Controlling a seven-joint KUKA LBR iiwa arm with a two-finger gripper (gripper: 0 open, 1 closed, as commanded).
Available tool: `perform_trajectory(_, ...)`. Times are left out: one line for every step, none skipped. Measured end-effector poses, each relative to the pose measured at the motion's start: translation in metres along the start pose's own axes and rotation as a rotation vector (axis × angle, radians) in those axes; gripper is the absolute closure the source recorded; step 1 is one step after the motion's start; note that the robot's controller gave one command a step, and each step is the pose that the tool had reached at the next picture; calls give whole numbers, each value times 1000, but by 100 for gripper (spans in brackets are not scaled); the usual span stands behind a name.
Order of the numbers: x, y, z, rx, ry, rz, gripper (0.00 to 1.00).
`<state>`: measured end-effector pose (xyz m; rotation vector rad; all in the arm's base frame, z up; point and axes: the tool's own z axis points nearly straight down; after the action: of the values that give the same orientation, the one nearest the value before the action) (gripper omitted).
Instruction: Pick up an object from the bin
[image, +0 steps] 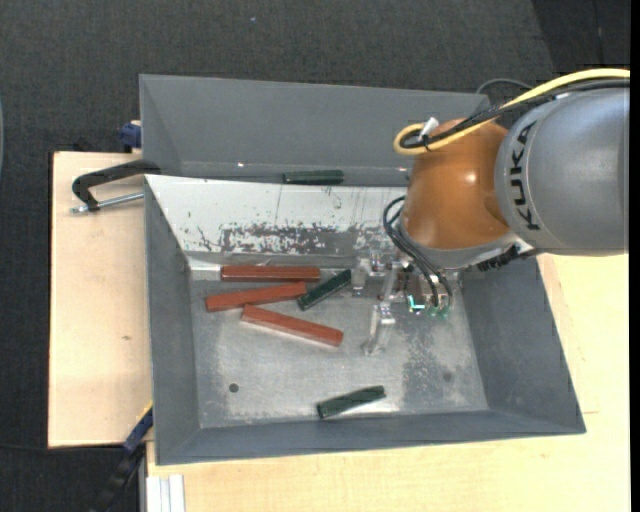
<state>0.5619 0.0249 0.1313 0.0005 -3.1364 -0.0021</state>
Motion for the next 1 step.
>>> perform_trajectory(-2,0,-4,0,-7,1,100)
